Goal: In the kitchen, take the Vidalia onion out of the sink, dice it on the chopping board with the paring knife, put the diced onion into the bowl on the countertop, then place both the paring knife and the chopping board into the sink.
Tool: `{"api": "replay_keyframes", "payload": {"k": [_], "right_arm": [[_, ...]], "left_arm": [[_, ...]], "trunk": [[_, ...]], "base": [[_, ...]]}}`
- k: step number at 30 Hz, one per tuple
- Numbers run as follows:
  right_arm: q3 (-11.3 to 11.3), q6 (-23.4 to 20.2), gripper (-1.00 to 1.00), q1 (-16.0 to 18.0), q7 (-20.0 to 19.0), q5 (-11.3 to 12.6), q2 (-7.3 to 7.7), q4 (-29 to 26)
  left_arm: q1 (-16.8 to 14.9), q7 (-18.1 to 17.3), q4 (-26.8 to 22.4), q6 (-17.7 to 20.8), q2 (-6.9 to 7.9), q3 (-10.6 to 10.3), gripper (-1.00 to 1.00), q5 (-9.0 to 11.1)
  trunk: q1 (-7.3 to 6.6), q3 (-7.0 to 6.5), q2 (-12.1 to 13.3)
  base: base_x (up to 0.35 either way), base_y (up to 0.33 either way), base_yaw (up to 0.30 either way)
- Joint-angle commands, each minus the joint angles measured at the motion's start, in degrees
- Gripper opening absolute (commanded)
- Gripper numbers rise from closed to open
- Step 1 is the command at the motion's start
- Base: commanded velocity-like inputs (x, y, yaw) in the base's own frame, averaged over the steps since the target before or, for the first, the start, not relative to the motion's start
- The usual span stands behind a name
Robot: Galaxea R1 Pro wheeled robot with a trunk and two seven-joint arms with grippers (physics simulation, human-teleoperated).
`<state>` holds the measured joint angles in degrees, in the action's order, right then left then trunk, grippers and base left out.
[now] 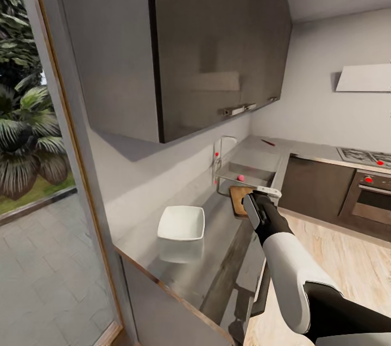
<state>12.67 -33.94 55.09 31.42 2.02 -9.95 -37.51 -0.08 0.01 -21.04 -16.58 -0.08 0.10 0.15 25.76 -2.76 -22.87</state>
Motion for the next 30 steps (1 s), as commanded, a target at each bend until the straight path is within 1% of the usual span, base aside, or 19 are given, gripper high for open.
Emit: {"api": "replay_keyframes", "payload": {"k": [1, 27, 30], "right_arm": [[0.14, -0.16, 1.00, 0.02, 0.22, 0.20, -0.04, -0.08], [0.34, 0.34, 1.00, 0.02, 0.15, 0.17, -0.04, -1.36], [0.30, 0.46, 1.00, 0.02, 0.14, 0.18, -0.04, -2.78]], "left_arm": [[-0.01, 0.00, 0.03, -0.17, -0.01, 0.00, 1.00, 0.02], [-0.01, -0.01, 0.03, -0.19, -0.01, -0.01, 1.00, 0.02], [-0.01, -0.01, 0.03, -0.19, 0.11, 0.02, 1.00, 0.02]], "trunk": [[0.02, 0.08, -0.04], [0.02, 2.40, -0.04], [0.02, 2.67, -0.04]], "base": [[0.000, 0.001, -0.005], [0.000, 0.000, 0.000], [0.000, 0.000, 0.000]]}}
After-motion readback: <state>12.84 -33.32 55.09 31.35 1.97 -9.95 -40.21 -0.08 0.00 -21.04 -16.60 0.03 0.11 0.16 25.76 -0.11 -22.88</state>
